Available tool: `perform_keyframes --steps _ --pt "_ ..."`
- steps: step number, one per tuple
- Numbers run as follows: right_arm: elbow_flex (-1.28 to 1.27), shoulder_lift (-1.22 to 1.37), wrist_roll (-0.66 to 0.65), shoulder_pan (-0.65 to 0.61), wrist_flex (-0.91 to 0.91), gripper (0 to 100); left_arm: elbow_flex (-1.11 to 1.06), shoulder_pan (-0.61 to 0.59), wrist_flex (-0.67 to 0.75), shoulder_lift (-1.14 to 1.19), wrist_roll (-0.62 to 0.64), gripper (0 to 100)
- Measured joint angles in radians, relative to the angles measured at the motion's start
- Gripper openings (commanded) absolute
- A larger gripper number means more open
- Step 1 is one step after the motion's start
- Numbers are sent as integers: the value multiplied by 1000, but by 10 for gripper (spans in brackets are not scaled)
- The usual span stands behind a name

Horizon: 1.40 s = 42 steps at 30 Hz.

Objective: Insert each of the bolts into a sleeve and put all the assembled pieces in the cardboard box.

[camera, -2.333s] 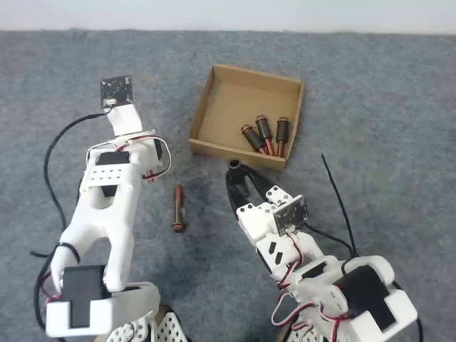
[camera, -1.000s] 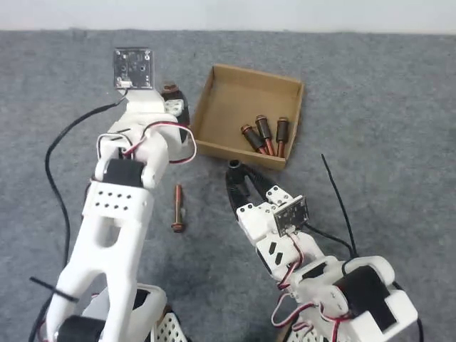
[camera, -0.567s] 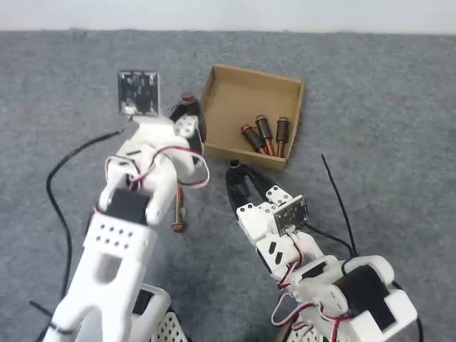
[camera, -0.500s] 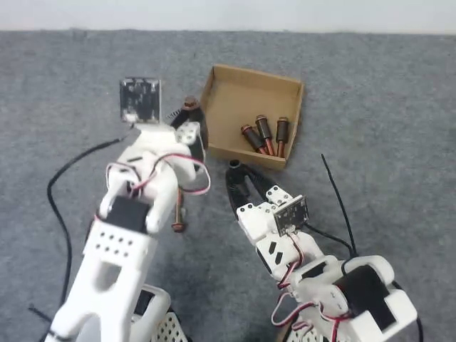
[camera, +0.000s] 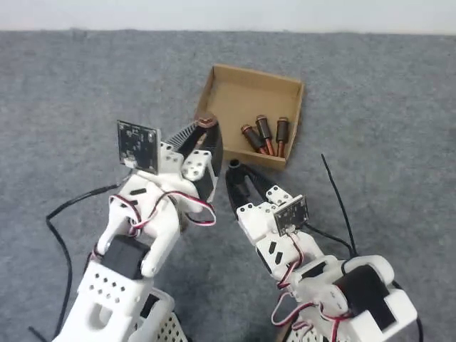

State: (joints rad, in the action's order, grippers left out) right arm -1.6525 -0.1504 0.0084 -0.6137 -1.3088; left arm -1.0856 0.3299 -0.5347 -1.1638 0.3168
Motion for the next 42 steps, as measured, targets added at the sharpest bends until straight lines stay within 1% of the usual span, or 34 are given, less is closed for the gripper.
perform_keyframes --steps 4,13,20,22,27,35,38,42 --pt "0 0 0 0 0 7 -58 37 80 0 0 12" --pt "0 0 0 0 0 7 -150 38 242 0 3 12" --pt "0 0 0 0 0 7 -187 97 253 0 3 12" --pt "0 0 0 0 0 7 -187 95 265 0 3 12" --pt "0 0 0 0 0 7 -232 86 359 0 3 12" --pt "0 0 0 0 0 6 -235 86 385 3 5 12" --pt "0 0 0 0 0 6 -216 86 427 78 3 12" --pt "0 0 0 0 0 6 -163 83 433 218 3 12"
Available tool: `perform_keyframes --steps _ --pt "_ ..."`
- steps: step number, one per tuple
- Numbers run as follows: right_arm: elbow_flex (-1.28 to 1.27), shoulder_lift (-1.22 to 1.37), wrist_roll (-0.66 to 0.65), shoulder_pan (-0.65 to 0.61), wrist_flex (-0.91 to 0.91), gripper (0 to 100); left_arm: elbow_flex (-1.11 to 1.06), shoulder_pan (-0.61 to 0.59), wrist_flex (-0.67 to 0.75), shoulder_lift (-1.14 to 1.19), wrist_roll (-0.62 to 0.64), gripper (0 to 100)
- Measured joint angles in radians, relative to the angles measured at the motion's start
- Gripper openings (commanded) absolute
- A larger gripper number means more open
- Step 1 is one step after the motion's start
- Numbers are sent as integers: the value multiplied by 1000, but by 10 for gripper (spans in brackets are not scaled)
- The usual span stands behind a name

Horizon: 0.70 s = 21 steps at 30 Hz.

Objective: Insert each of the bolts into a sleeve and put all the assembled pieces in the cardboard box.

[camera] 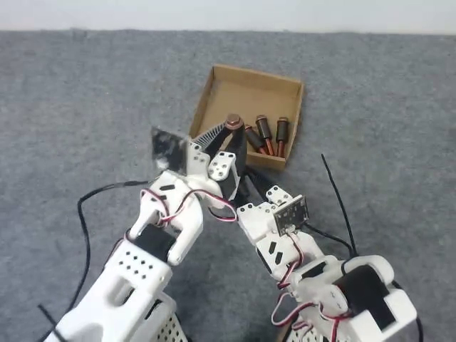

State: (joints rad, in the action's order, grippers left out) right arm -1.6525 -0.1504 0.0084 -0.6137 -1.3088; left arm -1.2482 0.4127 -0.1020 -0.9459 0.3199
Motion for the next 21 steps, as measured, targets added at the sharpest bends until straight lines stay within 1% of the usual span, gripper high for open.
perform_keyframes --steps 21 --pt "0 2 0 0 0 6 -78 -8 2 -100 0 12"
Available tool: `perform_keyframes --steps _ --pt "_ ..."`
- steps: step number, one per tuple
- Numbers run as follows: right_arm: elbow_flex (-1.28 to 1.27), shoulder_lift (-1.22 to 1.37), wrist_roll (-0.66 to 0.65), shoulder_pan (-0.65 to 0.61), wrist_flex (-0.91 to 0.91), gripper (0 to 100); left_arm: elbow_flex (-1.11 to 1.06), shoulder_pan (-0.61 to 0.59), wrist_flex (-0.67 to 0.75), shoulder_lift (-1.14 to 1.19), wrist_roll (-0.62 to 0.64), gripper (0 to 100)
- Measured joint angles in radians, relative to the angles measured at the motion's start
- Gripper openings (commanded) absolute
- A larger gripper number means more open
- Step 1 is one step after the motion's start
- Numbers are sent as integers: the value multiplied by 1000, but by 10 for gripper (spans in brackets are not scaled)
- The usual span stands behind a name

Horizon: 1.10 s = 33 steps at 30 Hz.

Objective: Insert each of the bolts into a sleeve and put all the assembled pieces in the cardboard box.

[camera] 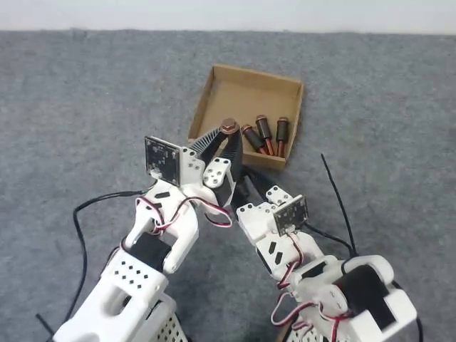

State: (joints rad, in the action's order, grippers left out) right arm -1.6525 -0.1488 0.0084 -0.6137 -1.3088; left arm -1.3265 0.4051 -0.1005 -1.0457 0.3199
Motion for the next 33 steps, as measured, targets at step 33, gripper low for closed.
perform_keyframes --steps 33 --pt "0 14 5 12 -80 6 18 -9 15 219 -94 12"
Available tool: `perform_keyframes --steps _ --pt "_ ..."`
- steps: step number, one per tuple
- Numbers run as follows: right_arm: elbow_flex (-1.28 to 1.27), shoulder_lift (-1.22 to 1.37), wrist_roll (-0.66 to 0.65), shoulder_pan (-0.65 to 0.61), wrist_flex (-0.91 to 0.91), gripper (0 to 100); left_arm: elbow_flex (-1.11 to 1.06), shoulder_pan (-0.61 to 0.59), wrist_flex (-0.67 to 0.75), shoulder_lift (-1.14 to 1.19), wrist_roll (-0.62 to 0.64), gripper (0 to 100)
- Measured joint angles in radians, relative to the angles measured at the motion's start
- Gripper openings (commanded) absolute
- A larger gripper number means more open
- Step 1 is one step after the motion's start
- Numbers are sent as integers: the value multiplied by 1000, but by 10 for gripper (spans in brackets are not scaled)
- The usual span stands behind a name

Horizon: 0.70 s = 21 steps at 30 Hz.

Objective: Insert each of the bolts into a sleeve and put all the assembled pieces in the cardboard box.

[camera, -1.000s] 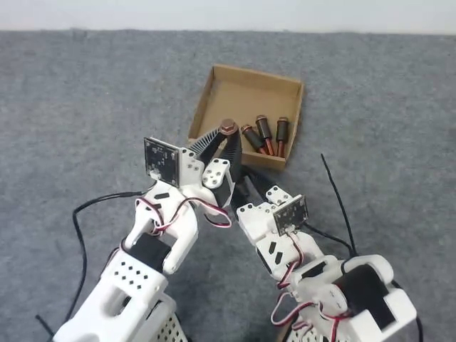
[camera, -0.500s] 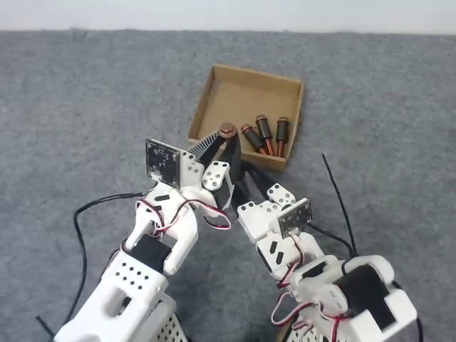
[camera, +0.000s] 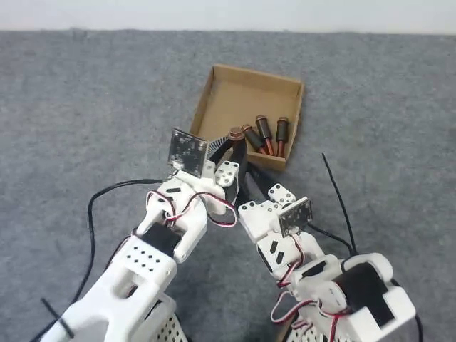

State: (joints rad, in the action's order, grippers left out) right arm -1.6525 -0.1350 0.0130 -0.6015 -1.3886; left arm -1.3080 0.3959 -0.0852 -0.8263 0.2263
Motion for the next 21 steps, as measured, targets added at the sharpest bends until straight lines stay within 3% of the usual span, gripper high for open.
perform_keyframes --steps 6,12,21 --pt "0 2 0 3 0 6 -15 0 9 -3 -18 14" --pt "0 0 -2 9 0 6 -123 2 2 -144 -20 102" --pt "0 0 -3 23 0 6 -167 -5 -44 -232 -15 98"
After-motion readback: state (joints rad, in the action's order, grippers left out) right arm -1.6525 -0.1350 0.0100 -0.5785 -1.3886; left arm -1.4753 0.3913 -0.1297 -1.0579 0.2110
